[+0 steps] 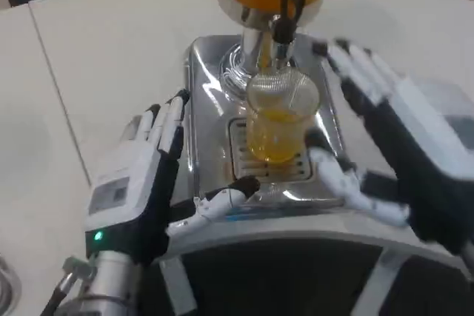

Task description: Grasp the cup under the faucet to collect the drink, then remove the cup.

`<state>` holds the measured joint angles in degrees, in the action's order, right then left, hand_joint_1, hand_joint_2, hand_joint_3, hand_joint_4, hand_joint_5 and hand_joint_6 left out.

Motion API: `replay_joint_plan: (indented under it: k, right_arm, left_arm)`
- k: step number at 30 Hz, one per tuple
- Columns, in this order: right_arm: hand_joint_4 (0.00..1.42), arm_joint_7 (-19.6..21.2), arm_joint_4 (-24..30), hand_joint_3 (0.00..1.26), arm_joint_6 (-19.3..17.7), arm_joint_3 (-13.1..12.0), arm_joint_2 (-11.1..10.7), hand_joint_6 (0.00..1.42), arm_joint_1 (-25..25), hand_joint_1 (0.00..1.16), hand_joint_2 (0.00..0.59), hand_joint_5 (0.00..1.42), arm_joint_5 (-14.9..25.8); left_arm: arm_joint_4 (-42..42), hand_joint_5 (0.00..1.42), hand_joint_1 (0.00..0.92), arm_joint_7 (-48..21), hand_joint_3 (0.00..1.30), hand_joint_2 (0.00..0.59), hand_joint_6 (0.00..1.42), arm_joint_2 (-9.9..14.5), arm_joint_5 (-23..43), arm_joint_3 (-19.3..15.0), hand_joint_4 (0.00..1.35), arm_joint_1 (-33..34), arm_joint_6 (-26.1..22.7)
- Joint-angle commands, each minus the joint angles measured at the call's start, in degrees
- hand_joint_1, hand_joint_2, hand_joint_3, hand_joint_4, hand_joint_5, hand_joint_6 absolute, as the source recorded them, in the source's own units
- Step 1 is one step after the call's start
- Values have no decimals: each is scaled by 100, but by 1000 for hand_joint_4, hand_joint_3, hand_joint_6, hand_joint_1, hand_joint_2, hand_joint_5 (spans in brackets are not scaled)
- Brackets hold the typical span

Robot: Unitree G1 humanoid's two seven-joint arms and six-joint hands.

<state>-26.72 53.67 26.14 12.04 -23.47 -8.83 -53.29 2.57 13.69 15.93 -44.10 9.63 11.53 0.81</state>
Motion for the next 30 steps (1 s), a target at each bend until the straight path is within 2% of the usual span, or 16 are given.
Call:
replay_joint_plan:
  k: [1, 3, 6, 8, 11, 13, 17, 19, 23, 26, 30]
  right_arm:
    - [0, 358, 82, 1, -710, -381, -108, 48, 659, 462, 554, 0, -19]
    - [0, 456, 7, 0, -1067, -554, -211, 48, 900, 484, 537, 0, -49]
    - [0, 248, -93, 0, -1216, -763, -231, 48, 1058, 505, 517, 0, 205]
    - [0, 136, -81, 0, -1257, -868, -229, 48, 1133, 587, 439, 0, 227]
    - [0, 185, -67, 0, -1527, -1053, -294, 48, 1276, 731, 384, 0, 189]
    - [0, 220, -87, 0, -1679, -1160, -304, 59, 1384, 750, 383, 0, 255]
    - [0, 565, -200, 0, -2264, -1305, -364, 61, 1891, 751, 387, 0, 120]
    - [0, 614, -316, 0, -2481, -1352, -393, 51, 2097, 741, 397, 0, 126]
    - [0, 630, -234, 0, -2594, -1420, -206, 50, 2365, 735, 396, 0, 160]
    - [0, 547, -107, 0, -2613, -1470, -122, 59, 2482, 735, 385, 0, 175]
    - [0, 324, -71, 0, -2535, -1619, -129, 61, 2520, 731, 381, 0, 461]
  left_arm:
    - [-131, 0, 66, 39, 0, 69, 0, 16, 20, 93, 0, 58, 70]
    - [-163, 0, 68, 53, 0, 69, 0, -3, 26, 127, 0, 96, 71]
    - [-225, 0, 101, 45, 0, 69, 0, -62, 108, 147, 0, 158, 83]
    - [-279, 0, 134, 25, 0, 63, 0, -105, 198, 148, 0, 203, 85]
    - [-577, 0, 155, 51, 0, 56, 0, -249, 383, 166, 0, 443, 134]
    - [-790, 0, 160, 117, 0, 55, 0, -336, 440, 207, 0, 625, 187]
    - [-1014, 0, 163, 209, 0, 55, 0, -435, 478, 282, 0, 820, 263]
    - [-1090, 0, 163, 274, 0, 55, 0, -463, 500, 324, 0, 879, 299]
    - [-1276, 0, 170, 375, 0, 54, 0, -566, 591, 376, 0, 990, 381]
    - [-1571, 0, 218, 468, 0, 52, 0, -710, 679, 370, 0, 1159, 375]
    - [-1886, 0, 243, 625, 0, 52, 0, -824, 772, 368, 0, 1363, 455]
